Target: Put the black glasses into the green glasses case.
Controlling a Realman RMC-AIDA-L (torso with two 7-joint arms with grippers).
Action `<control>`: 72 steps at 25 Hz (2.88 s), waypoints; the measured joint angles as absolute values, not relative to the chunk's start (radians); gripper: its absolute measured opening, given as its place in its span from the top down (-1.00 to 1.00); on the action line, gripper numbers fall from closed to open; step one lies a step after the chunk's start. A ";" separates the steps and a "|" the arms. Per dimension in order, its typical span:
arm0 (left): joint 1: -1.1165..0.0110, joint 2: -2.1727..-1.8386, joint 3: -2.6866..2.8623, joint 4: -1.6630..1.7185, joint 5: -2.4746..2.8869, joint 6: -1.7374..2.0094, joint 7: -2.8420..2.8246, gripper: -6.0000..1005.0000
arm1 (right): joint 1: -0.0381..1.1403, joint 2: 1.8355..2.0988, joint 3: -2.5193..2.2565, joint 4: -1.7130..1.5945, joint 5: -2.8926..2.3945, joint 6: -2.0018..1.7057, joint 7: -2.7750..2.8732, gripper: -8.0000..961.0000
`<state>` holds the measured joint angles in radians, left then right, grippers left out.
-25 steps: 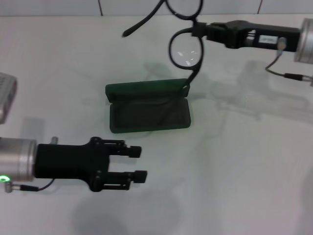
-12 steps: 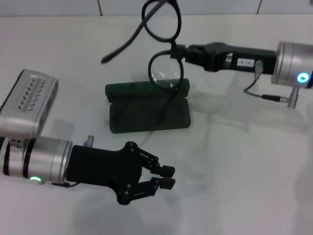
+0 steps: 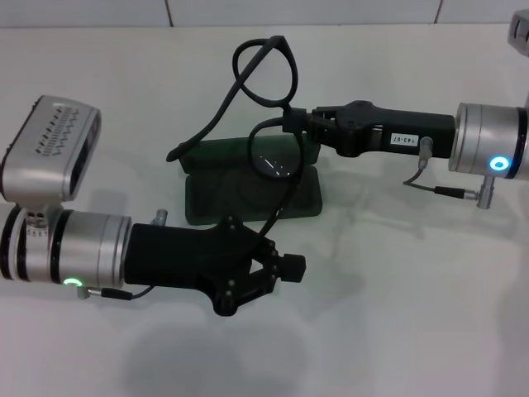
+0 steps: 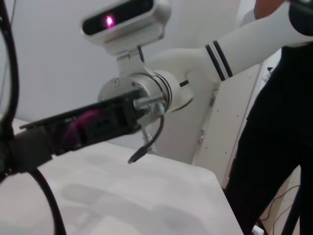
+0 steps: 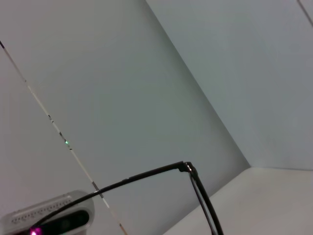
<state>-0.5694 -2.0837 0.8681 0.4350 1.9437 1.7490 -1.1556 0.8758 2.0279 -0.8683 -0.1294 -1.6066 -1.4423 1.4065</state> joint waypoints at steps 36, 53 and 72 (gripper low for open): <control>-0.570 -2.083 0.867 0.425 1.890 1.676 -1.210 0.99 | 0.869 2.028 -1.053 -0.132 -1.609 -1.496 1.404 0.88; -0.564 -2.078 0.867 0.425 1.888 1.693 -1.220 0.99 | 0.774 2.026 -1.037 -0.227 -1.569 -1.506 1.403 0.87; -0.563 -2.066 0.867 0.430 1.841 1.776 -1.210 0.98 | 0.532 1.939 -0.998 -0.424 -1.570 -1.377 1.402 0.85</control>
<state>-0.5635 -2.0663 0.8666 0.4298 1.8407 1.7762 -1.2102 0.5317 1.9385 -0.9978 -0.4236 -1.5697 -1.3768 1.4025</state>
